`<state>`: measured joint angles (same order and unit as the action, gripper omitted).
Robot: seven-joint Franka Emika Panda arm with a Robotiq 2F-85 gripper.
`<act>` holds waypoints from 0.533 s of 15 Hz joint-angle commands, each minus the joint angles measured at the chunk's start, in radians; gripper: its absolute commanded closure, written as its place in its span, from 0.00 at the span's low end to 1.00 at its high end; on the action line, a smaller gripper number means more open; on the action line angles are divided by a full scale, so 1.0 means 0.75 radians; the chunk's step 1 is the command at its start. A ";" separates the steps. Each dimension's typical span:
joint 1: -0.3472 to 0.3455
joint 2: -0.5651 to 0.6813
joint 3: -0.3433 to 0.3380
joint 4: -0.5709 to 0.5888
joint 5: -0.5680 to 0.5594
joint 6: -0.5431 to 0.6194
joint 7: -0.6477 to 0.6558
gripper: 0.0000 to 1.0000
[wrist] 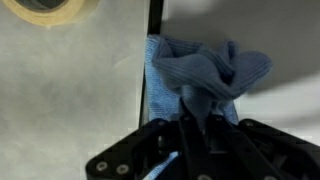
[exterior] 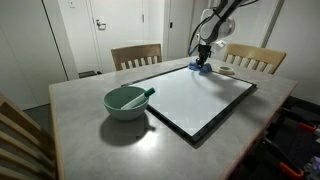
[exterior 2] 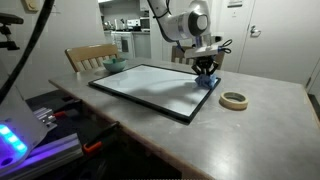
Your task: Move the bowl to the left of the white board then use the blue towel to erase the white board
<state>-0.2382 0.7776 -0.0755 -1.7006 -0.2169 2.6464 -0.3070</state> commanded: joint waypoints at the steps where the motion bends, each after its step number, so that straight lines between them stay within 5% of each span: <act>1: -0.012 -0.002 0.022 -0.005 0.038 -0.022 -0.025 0.64; 8: 0.022 -0.155 0.027 -0.041 0.018 -0.093 -0.036 0.16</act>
<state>-0.2343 0.7418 -0.0594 -1.7017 -0.2107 2.6358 -0.3075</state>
